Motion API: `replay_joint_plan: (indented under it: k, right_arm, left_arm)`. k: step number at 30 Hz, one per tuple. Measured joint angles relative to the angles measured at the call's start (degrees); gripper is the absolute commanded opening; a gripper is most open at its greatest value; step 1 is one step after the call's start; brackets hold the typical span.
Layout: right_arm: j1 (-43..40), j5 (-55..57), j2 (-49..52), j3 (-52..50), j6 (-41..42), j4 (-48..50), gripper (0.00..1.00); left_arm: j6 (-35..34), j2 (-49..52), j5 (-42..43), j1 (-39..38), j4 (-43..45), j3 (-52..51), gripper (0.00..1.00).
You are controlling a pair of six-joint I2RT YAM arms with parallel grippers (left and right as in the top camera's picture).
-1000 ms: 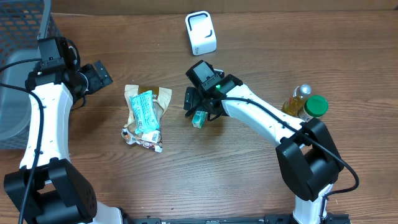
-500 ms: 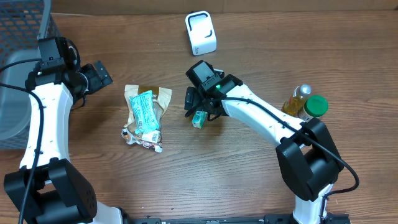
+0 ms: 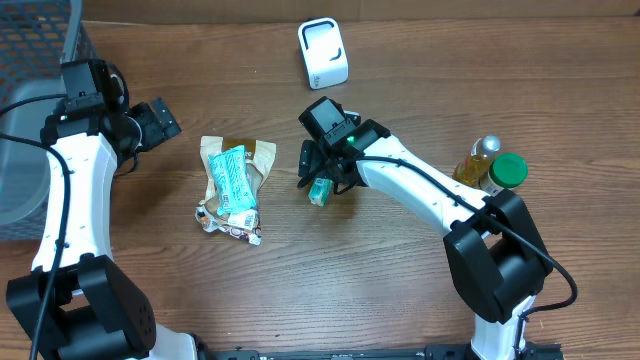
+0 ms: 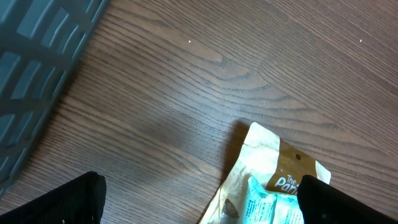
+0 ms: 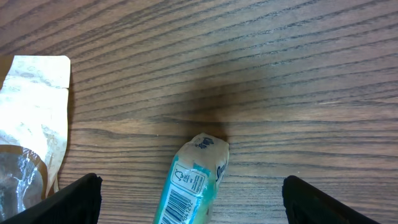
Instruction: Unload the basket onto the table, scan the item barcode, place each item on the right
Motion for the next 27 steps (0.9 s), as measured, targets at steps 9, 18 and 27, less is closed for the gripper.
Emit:
replay_joint_plan:
  k: [9, 18, 27]
  right_arm:
    - [0.0, 0.0, 0.0, 0.0, 0.0, -0.2, 0.89]
    - [0.0, -0.3, 0.1, 0.0, 0.1, -0.6, 0.78]
    - [0.0, -2.1, 0.1, 0.0, 5.0, -3.1, 0.72]
  left_arm:
    - [0.0, 0.0, 0.0, 0.0, 0.0, 0.0, 1.0]
    - [0.0, 0.0, 0.0, 0.0, 0.0, 0.0, 1.0]
    - [0.0, 0.0, 0.0, 0.0, 0.0, 0.0, 1.0]
